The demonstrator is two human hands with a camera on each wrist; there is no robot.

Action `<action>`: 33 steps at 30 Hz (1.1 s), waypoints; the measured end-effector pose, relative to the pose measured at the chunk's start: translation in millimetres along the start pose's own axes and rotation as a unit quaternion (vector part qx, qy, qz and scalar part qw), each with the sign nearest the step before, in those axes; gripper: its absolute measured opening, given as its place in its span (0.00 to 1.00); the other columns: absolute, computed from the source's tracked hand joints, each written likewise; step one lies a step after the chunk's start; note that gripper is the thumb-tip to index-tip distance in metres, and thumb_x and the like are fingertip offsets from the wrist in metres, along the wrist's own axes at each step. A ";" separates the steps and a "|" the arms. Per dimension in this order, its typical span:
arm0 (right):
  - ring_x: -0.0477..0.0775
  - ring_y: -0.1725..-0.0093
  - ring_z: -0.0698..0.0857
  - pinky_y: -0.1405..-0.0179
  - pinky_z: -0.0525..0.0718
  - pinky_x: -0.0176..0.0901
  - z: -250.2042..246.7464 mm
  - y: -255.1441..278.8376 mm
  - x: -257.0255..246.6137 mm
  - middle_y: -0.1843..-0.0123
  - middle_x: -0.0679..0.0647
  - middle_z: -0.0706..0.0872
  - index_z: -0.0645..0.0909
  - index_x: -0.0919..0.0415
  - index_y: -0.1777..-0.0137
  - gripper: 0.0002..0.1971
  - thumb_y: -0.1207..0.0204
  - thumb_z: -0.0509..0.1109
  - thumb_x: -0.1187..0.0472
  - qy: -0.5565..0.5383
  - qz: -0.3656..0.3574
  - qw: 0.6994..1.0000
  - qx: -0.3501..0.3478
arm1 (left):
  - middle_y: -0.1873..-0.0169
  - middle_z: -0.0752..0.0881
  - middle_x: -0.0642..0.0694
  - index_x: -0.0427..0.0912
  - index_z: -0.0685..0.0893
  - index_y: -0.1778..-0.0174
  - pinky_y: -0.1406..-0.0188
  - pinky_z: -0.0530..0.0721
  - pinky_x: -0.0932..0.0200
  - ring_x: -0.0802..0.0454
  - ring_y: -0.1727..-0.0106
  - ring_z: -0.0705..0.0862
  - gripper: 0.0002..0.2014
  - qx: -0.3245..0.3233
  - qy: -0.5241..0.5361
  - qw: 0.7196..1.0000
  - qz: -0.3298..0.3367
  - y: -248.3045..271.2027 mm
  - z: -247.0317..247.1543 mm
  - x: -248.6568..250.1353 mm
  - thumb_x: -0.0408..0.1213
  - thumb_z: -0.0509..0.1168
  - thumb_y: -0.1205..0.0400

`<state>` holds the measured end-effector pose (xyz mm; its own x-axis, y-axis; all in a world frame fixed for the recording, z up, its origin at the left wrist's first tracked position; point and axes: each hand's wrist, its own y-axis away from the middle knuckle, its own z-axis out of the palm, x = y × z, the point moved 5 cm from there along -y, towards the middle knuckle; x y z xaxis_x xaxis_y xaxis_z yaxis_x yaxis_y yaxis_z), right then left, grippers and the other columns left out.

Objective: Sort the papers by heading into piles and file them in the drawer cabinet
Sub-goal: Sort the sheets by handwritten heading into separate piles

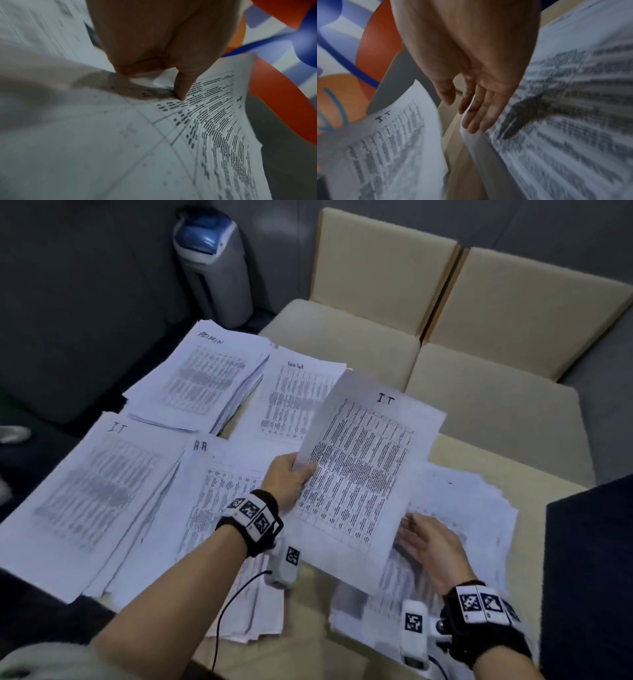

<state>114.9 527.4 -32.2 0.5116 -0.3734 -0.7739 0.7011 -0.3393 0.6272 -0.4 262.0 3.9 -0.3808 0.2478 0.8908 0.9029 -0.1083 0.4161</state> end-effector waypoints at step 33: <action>0.66 0.50 0.88 0.48 0.85 0.57 95.2 4.3 28.1 0.56 0.61 0.89 0.85 0.59 0.58 0.06 0.20 0.70 0.66 0.390 -0.102 0.911 0.085 | 0.49 0.82 0.43 0.41 0.81 0.49 0.50 0.79 0.51 0.42 0.49 0.82 0.07 0.088 -0.402 0.907 0.086 -11.3 -253.0 -29.9 0.40 0.66 0.18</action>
<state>85.0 433.3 -42.9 0.6234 0.4171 -0.6614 0.7678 -0.4863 0.4170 -49.7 12.3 18.8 -0.0257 0.8721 0.4886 0.9800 -0.0744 0.1843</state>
